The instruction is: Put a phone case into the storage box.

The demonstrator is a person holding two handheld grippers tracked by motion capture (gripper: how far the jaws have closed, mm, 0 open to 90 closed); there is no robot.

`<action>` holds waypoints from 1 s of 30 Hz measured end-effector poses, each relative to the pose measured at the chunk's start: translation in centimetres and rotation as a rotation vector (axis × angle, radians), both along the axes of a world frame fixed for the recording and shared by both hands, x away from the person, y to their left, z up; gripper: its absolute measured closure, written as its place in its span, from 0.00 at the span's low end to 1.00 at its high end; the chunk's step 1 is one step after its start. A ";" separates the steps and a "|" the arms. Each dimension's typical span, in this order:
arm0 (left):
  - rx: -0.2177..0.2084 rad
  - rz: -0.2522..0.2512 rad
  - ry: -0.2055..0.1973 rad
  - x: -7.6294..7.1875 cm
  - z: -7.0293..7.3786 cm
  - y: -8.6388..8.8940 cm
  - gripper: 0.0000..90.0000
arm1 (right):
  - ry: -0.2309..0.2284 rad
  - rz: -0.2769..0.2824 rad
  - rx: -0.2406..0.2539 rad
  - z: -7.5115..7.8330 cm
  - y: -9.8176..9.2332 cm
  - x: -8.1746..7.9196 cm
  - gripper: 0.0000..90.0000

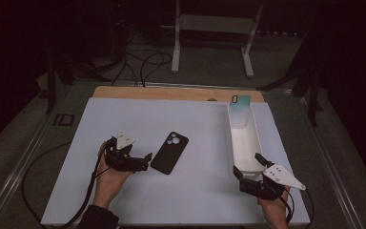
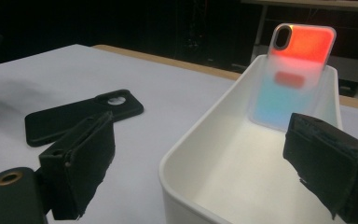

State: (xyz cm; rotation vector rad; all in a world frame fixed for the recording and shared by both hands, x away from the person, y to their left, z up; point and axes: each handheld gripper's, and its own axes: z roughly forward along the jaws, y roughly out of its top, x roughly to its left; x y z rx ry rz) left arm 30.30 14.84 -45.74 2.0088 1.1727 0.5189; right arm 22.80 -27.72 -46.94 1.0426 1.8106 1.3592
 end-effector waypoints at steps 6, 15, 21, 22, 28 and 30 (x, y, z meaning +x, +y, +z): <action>0.020 -0.016 0.040 1.0 -0.9 -1.2 0.00 | 0.003 0.000 0.001 -0.1 0.0 0.0 0.10; 0.023 -0.028 0.091 2.4 -1.9 -3.0 0.00 | 0.005 -0.001 -0.001 -0.1 0.0 0.0 0.10; 0.030 -0.042 0.132 3.1 -2.9 -4.2 0.00 | 0.004 -0.004 -0.002 -0.1 -0.1 0.0 0.10; 0.030 -0.044 0.139 3.2 -3.0 -4.5 0.00 | 0.005 -0.004 -0.002 -0.1 -0.1 0.0 0.10; 0.033 -0.065 0.175 3.7 -3.9 -5.8 0.01 | 0.005 -0.004 -0.004 -0.1 -0.1 0.0 0.10; 0.043 -0.077 0.184 3.8 -4.1 -6.3 0.01 | 0.005 -0.005 -0.004 -0.1 -0.1 0.0 0.10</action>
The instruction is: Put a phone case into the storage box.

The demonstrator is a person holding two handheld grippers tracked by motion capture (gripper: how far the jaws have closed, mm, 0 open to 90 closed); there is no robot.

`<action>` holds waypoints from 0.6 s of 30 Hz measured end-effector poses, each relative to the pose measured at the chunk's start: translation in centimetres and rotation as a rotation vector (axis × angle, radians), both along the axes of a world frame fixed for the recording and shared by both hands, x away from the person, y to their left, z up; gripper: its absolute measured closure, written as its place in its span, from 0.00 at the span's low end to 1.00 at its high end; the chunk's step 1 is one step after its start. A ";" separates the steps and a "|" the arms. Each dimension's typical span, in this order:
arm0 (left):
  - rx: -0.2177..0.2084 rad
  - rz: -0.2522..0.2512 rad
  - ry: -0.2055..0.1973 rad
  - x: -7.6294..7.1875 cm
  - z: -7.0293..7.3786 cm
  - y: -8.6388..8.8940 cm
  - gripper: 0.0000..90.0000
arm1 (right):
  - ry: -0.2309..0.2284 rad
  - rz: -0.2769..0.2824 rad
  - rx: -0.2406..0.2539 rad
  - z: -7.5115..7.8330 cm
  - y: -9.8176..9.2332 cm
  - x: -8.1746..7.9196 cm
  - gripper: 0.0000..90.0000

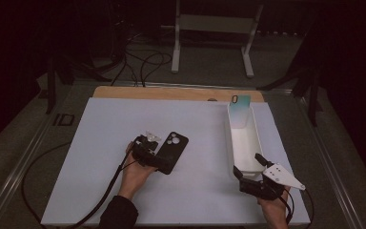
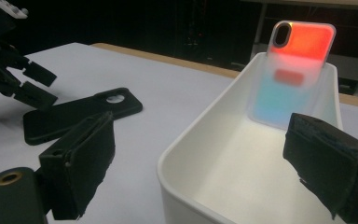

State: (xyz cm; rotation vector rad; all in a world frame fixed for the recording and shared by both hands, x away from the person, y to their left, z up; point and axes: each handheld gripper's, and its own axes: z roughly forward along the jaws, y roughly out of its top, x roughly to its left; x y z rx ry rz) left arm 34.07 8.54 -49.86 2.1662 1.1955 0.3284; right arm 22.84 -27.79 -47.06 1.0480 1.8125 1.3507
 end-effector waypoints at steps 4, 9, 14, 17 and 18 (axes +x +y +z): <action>0.011 -0.016 0.014 0.1 -0.5 -0.8 0.02 | 0.000 -0.001 -0.001 0.0 0.0 0.0 0.10; 0.035 -0.018 0.024 0.2 -1.1 -1.5 0.04 | 0.001 -0.003 0.000 0.0 -0.1 0.0 0.10; 0.057 -0.016 0.034 0.3 -1.4 -1.9 0.04 | 0.001 -0.004 -0.003 0.0 0.0 0.0 0.10; 0.066 -0.020 0.040 0.3 -1.6 -2.1 0.04 | 0.001 -0.005 -0.004 0.0 0.0 0.0 0.10; 0.073 -0.021 0.041 0.3 -1.7 -2.1 0.04 | 0.001 -0.005 -0.004 0.0 0.0 0.0 0.10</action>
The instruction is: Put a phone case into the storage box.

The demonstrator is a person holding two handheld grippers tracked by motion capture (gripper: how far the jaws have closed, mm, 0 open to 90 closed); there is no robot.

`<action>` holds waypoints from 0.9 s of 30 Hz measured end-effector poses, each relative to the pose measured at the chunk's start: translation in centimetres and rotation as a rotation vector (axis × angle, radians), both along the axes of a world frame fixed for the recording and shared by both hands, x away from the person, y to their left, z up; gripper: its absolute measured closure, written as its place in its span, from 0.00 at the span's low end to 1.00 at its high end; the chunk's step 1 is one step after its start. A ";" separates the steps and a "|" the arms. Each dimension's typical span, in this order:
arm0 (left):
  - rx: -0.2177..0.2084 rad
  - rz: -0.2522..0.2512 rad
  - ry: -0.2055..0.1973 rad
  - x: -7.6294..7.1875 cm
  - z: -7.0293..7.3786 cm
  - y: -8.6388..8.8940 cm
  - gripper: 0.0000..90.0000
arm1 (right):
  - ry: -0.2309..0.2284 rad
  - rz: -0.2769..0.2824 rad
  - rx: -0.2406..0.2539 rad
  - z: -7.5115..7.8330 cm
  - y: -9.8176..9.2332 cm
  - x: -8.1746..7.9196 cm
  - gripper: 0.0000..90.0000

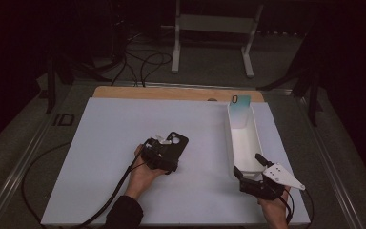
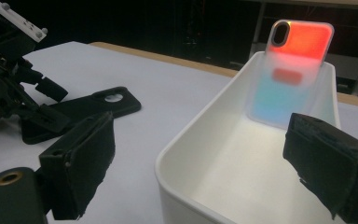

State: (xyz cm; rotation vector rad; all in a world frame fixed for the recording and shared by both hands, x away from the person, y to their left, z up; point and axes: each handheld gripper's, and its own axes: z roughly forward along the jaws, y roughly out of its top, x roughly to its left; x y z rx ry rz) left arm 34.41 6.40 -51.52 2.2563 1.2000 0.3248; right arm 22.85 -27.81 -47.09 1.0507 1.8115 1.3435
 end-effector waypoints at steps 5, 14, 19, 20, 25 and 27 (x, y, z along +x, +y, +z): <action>0.024 -0.001 -0.001 0.0 -0.3 -0.3 0.06 | 0.000 -0.002 0.001 0.0 0.0 0.0 0.10; 0.045 -0.008 0.002 0.0 -0.4 -0.4 0.07 | 0.000 -0.004 -0.005 0.0 0.0 0.0 0.10; 0.047 -0.005 0.004 0.0 -0.2 -0.4 0.10 | 0.003 -0.010 -0.007 0.0 0.1 0.0 0.10; 0.046 -0.004 0.006 0.0 -0.2 -0.3 0.12 | 0.003 -0.010 -0.006 0.0 0.1 0.0 0.10; 0.048 -0.001 0.006 0.1 -0.1 -0.3 0.13 | 0.004 -0.011 -0.007 0.0 0.1 0.0 0.10; 0.049 -0.001 0.008 0.1 -0.1 -0.3 0.14 | 0.003 -0.011 -0.008 0.0 0.1 0.0 0.10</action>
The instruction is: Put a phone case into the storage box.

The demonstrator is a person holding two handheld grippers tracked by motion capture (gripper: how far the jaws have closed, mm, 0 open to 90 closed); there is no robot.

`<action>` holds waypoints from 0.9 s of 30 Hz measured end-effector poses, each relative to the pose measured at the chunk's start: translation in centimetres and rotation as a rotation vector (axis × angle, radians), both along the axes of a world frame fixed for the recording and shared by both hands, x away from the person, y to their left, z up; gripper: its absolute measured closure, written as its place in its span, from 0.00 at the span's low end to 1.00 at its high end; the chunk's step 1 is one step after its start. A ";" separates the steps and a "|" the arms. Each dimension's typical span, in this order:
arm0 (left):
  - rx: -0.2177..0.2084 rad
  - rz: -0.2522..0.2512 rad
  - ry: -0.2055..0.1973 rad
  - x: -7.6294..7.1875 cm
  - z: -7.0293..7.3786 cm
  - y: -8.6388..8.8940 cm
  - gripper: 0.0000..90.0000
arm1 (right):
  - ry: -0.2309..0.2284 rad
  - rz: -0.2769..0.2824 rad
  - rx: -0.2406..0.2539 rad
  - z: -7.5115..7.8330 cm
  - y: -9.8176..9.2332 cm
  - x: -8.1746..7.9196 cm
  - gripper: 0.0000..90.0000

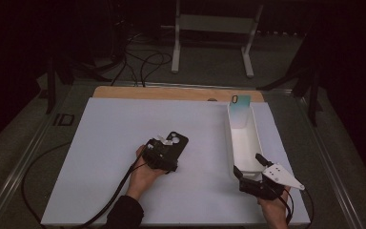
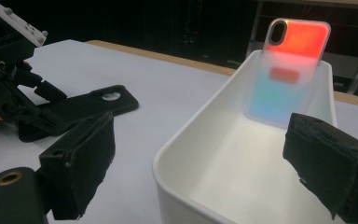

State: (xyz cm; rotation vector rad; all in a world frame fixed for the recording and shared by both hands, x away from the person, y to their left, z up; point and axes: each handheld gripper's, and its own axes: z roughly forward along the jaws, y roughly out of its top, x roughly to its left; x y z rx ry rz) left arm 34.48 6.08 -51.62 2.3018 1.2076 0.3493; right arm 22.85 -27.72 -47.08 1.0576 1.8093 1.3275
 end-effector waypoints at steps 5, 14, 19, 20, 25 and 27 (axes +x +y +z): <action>-0.007 0.007 0.003 0.1 0.1 0.2 0.16 | 0.002 0.002 0.000 0.1 0.1 0.0 0.10; -0.052 0.013 -0.010 -0.1 0.6 0.9 0.19 | 0.028 0.023 0.005 0.2 0.4 0.1 0.10; -0.082 -0.002 -0.039 -0.8 1.6 1.0 0.19 | 0.059 0.026 0.037 0.6 0.5 0.4 0.10; -0.089 -0.011 -0.057 -1.1 2.0 1.0 0.19 | 0.066 0.024 0.041 0.7 0.5 0.4 0.10; -0.108 -0.029 -0.102 -1.8 3.1 1.3 0.18 | 0.141 0.054 0.068 1.2 0.4 1.1 0.10; -0.131 -0.038 -0.125 -2.3 3.9 1.6 0.18 | 0.165 0.069 0.082 1.3 0.5 1.4 0.10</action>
